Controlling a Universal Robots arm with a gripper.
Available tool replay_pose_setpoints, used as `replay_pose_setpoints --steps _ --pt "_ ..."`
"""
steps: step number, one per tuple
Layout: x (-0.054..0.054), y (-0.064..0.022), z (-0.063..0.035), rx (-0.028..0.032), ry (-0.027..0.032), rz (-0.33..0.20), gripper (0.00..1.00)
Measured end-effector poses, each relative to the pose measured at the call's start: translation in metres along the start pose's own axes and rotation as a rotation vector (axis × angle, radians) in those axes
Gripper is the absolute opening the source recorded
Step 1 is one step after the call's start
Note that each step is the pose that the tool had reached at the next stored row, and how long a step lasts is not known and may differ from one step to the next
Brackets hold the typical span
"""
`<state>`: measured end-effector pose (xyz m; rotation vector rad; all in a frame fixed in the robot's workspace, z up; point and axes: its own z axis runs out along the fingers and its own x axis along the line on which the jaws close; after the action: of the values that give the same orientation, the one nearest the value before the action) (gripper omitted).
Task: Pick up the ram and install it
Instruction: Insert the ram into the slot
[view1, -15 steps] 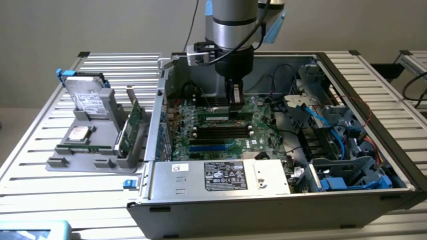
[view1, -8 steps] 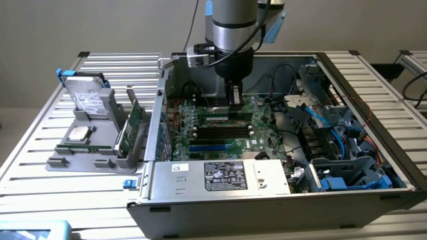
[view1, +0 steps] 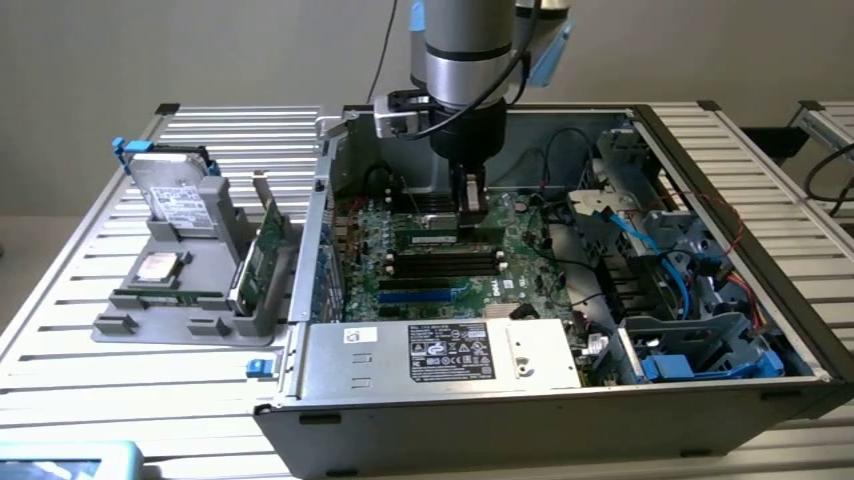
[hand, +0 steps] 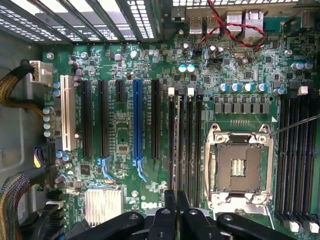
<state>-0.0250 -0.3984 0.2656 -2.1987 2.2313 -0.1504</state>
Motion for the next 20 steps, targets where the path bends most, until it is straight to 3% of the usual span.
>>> replay_pose_setpoints --steps 6,10,20 --pt "0.0 0.0005 0.0063 0.0002 0.0173 -0.001 0.13" --pt "-0.001 0.0007 0.0101 0.0005 0.0337 -0.002 0.13" --pt "-0.001 0.001 0.0138 0.0005 0.0356 -0.003 0.13"
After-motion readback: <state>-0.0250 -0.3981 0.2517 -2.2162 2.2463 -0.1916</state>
